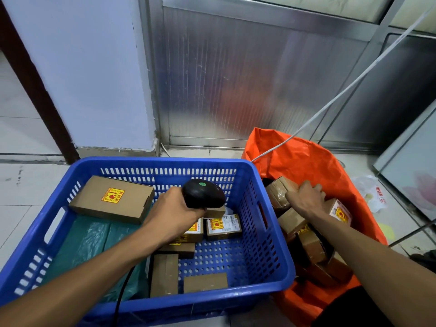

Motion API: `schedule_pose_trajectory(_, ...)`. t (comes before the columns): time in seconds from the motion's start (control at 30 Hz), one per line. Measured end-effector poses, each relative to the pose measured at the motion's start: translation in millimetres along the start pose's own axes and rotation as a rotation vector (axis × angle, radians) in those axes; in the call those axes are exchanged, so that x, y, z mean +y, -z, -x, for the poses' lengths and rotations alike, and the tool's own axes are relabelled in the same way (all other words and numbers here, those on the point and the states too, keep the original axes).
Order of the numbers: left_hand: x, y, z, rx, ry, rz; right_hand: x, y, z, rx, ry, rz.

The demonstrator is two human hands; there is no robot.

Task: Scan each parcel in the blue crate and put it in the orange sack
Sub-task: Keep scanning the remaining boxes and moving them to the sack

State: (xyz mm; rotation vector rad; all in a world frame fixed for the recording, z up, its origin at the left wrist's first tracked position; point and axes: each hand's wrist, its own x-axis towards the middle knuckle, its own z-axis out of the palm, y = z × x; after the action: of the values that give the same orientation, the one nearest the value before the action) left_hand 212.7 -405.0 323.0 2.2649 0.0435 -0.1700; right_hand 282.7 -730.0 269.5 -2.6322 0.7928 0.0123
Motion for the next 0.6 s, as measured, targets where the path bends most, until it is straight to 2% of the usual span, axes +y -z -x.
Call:
schedule_pose_trajectory(0.3,-3.4,11.0,4.5,0.006,0.017,-0.009,-20.6,-16.4,12.3,-0.032,0.22,0.048)
schedule_pose_trajectory(0.6,5.0,35.1,20.7,0.056,0.005,-0.006,-54.5,-46.4,38.7,-0.109,0.755,0.089)
